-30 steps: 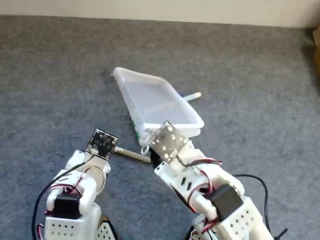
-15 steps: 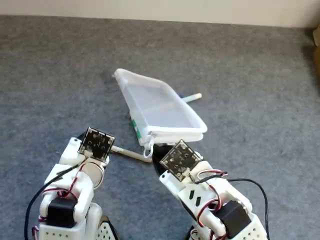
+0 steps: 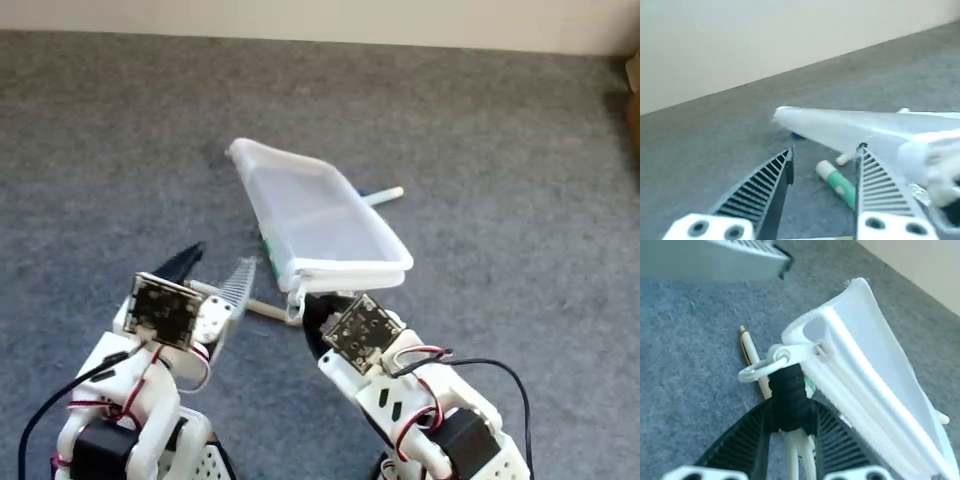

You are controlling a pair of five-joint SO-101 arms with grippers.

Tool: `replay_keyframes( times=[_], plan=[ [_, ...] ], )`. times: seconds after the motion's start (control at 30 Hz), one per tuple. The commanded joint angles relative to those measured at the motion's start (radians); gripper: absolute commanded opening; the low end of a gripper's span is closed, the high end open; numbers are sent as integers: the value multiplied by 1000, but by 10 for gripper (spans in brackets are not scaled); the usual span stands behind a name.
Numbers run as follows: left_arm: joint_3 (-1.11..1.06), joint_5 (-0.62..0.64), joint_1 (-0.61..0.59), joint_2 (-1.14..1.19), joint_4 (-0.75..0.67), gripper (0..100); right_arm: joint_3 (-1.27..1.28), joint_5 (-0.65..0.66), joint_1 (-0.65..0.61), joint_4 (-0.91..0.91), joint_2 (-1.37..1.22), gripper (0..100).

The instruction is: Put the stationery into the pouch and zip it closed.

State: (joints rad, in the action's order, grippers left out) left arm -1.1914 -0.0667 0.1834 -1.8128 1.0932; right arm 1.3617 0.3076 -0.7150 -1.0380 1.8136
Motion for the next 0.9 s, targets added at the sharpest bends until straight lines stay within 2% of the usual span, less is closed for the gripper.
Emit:
replay_keyframes(
  times=[0.0, 0.23, 0.73, 0.87],
  plan=[
    [56, 14, 140, 1, -23, 203, -8, 9, -30, 22, 21, 6],
    [47, 17, 222, 2, -23, 200, -8, 11, -30, 22, 21, 6],
    [-5, 14, 222, 2, 12, 200, -8, 11, -30, 22, 21, 6],
    [-85, 3, 220, 2, 11, 200, -8, 11, -30, 22, 21, 6]
  ],
)
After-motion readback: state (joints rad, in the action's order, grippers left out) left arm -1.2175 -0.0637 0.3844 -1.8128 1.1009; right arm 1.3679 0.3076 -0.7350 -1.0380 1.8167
